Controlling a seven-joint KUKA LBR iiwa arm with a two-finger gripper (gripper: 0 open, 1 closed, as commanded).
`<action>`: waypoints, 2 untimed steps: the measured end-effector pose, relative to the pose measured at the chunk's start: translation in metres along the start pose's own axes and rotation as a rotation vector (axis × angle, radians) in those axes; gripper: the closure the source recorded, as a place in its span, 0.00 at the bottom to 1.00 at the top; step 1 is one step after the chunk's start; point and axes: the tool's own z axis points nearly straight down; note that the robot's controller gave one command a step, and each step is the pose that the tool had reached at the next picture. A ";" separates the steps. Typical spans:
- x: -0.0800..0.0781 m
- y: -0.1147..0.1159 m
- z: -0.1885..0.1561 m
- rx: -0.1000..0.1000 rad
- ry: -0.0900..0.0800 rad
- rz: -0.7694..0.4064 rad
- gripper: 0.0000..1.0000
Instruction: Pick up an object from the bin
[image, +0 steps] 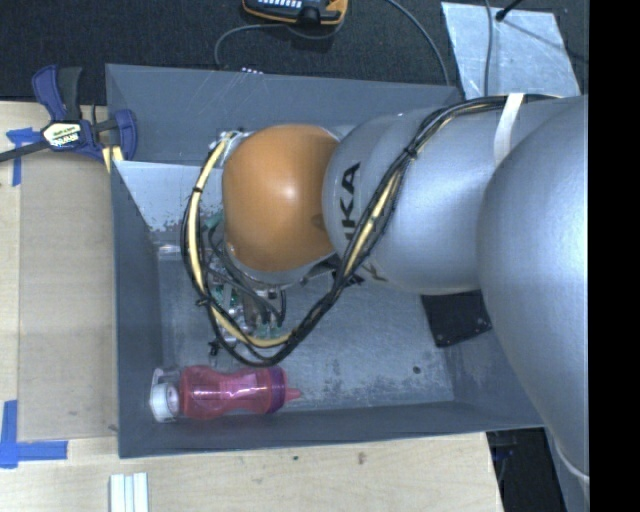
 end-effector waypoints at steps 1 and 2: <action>-0.002 -0.001 -0.005 -0.002 -0.008 0.003 0.00; 0.012 -0.014 -0.008 -0.001 -0.004 0.050 0.00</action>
Offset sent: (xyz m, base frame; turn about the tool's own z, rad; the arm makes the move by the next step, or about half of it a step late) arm -0.0315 -0.0334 0.0128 0.1237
